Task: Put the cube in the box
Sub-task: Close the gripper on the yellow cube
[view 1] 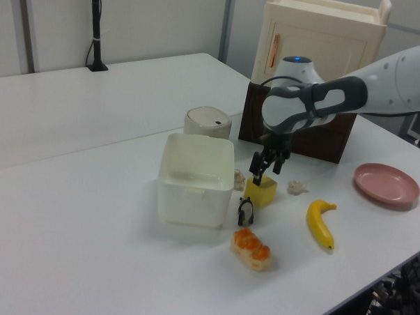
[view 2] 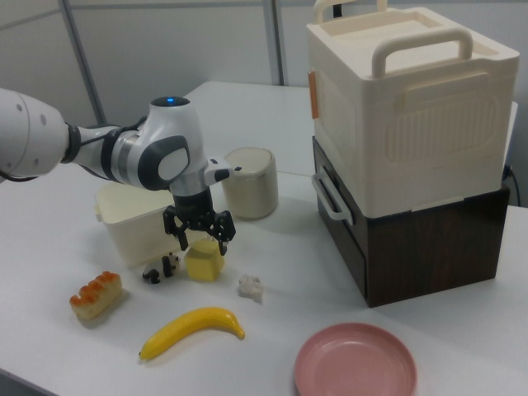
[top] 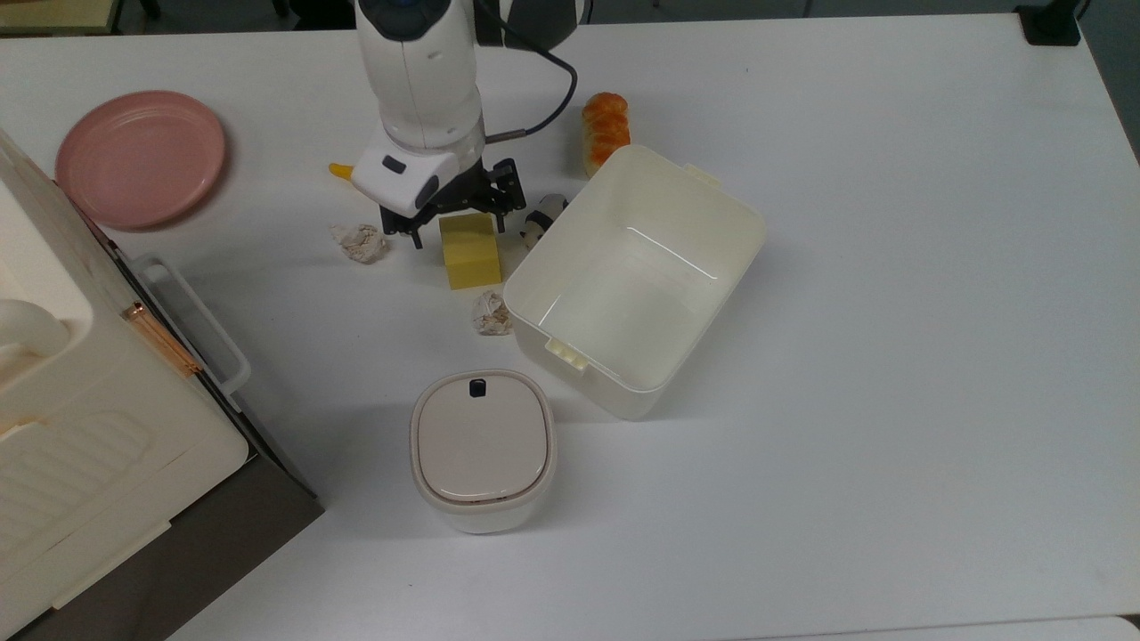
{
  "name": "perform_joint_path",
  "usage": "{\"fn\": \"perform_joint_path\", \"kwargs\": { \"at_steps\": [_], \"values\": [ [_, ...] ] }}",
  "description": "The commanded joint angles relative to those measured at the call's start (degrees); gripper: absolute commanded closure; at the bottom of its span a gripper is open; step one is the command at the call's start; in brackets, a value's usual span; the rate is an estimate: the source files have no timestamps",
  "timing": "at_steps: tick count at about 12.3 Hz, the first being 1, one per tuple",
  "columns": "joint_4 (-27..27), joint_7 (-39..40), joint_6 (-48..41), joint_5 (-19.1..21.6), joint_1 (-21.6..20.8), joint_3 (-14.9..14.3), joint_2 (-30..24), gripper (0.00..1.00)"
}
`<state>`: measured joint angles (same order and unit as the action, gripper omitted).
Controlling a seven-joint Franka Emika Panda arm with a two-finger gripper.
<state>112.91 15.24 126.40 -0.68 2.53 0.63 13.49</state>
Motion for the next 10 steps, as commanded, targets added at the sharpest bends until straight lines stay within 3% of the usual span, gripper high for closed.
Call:
{"fn": "perform_joint_path", "kwargs": {
  "at_steps": [1, 2, 3, 4, 6, 10],
  "values": [
    [-0.06, -3.19, 3.23, -1.34, -1.65, -0.45, 1.89, 0.00],
    [-0.06, -3.89, 3.32, -2.47, -1.74, -0.37, 1.98, 0.05],
    [-0.06, -4.08, 3.41, -3.53, -1.74, -0.45, 2.06, 0.21],
    [-0.06, -4.08, 3.50, -4.24, -1.74, -0.37, 2.24, 0.45],
    [-0.14, -4.17, 3.50, -4.24, -1.65, -0.37, 2.15, 0.75],
    [-1.63, -5.83, 3.41, -3.81, -1.56, -0.45, 1.63, 0.75]
  ]
}}
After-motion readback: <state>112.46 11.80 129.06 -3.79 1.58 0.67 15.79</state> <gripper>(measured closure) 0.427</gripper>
